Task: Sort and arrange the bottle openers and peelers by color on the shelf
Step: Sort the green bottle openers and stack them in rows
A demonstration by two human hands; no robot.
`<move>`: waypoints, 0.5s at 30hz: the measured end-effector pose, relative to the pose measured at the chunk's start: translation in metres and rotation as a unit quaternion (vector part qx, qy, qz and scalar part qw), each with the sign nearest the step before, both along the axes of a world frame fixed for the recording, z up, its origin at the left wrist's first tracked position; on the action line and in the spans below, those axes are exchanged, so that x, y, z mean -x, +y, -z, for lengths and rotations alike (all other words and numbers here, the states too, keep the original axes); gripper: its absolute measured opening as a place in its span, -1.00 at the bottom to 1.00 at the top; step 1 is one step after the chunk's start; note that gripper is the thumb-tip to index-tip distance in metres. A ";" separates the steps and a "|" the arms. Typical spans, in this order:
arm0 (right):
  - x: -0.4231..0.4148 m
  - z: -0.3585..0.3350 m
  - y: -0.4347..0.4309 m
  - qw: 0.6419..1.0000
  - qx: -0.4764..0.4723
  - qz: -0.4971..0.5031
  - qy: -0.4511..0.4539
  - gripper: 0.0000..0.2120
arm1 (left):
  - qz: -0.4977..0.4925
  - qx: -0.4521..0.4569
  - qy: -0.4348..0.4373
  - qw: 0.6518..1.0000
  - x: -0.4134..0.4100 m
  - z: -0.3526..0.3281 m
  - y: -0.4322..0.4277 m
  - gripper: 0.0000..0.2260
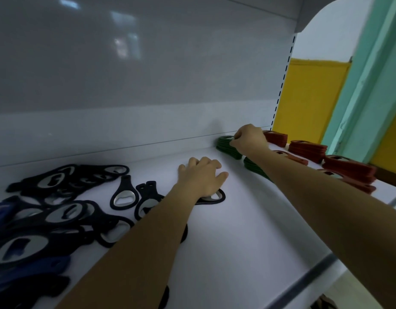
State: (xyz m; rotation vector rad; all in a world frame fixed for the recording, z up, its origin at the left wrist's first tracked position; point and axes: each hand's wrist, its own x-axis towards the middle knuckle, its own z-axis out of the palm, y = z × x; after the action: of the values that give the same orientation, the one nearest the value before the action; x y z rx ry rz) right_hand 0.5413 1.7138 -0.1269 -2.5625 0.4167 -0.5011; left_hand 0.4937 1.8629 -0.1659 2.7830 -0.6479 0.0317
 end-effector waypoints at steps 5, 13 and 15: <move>0.001 0.000 -0.002 1.000 -0.004 0.000 -0.023 -0.84 | -0.001 0.002 -0.002 1.000 -0.003 0.003 0.000 -0.59; 0.053 -0.027 -0.019 0.996 -0.006 -0.041 -0.085 -0.77 | 0.004 -0.038 -0.070 0.997 -0.001 -0.001 -0.002 -0.56; 0.077 -0.029 -0.027 0.995 0.007 -0.047 -0.086 -0.76 | 0.009 -0.031 -0.124 0.992 0.003 -0.004 -0.005 -0.52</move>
State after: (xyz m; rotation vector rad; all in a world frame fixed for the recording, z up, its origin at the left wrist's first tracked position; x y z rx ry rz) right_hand 0.4642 1.6864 -0.0983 -2.5137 0.2317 -0.6864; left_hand 0.4912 1.8579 -0.1622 2.8576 -0.7444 0.3639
